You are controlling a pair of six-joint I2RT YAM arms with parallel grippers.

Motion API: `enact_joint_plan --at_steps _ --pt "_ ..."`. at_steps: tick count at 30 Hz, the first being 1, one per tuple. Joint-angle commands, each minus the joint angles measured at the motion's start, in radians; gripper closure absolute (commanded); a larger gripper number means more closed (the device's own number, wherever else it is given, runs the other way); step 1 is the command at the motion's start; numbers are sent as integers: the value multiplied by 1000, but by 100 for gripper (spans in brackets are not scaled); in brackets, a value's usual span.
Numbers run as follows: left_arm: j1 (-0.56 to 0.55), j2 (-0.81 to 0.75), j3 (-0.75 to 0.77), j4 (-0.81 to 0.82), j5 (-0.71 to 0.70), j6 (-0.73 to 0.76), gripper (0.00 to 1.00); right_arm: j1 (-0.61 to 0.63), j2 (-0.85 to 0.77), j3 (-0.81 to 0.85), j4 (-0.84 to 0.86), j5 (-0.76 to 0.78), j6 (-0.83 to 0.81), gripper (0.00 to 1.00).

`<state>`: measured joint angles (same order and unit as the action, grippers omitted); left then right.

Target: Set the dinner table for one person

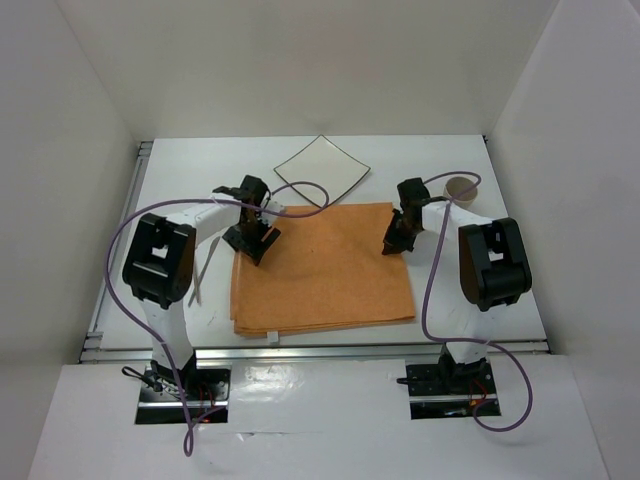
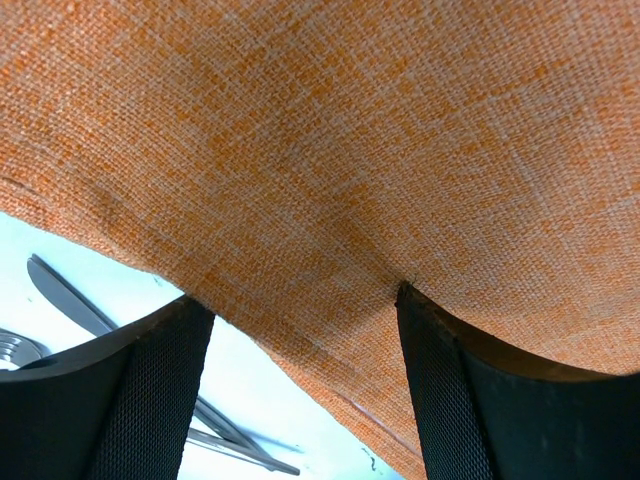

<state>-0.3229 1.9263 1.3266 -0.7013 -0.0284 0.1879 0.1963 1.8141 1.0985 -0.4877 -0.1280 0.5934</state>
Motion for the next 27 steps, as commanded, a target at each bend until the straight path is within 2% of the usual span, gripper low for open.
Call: enact_joint_plan --at_steps 1,2,4,6,7,8,11,14,16,17,18,19,21,27 --pt "-7 -35 -35 62 50 5 21 6 36 6 54 67 -26 100" --pt "-7 -35 -35 62 39 5 21 6 36 6 54 53 -35 100" --pt "-7 -58 -18 72 30 -4 19 26 7 35 28 44 -46 90" --pt "2 -78 40 62 39 -4 18 64 -42 82 -3 74 -55 76" --pt "2 -87 71 50 39 -14 18 77 -55 107 -15 89 -64 63" --pt "2 -87 104 33 39 -25 17 97 -65 135 -29 117 -64 55" --pt "2 -87 236 -58 50 -70 17 109 -79 242 -51 105 -64 37" --pt "24 -131 270 -102 88 -90 17 109 -90 256 41 4 7 36" --pt "50 -179 270 -113 116 -90 16 109 -90 181 214 -76 67 34" --pt "60 -191 270 -113 136 -90 16 109 -90 152 281 -143 156 32" --pt "79 -200 270 -128 136 -90 16 98 -57 129 405 -168 204 32" --pt "88 -210 270 -129 145 -90 16 98 -33 112 453 -182 248 32" --pt "114 -233 270 -156 145 -80 16 89 25 133 489 -171 317 32" --pt "191 -308 214 -156 163 -48 16 89 221 283 535 -140 341 32"
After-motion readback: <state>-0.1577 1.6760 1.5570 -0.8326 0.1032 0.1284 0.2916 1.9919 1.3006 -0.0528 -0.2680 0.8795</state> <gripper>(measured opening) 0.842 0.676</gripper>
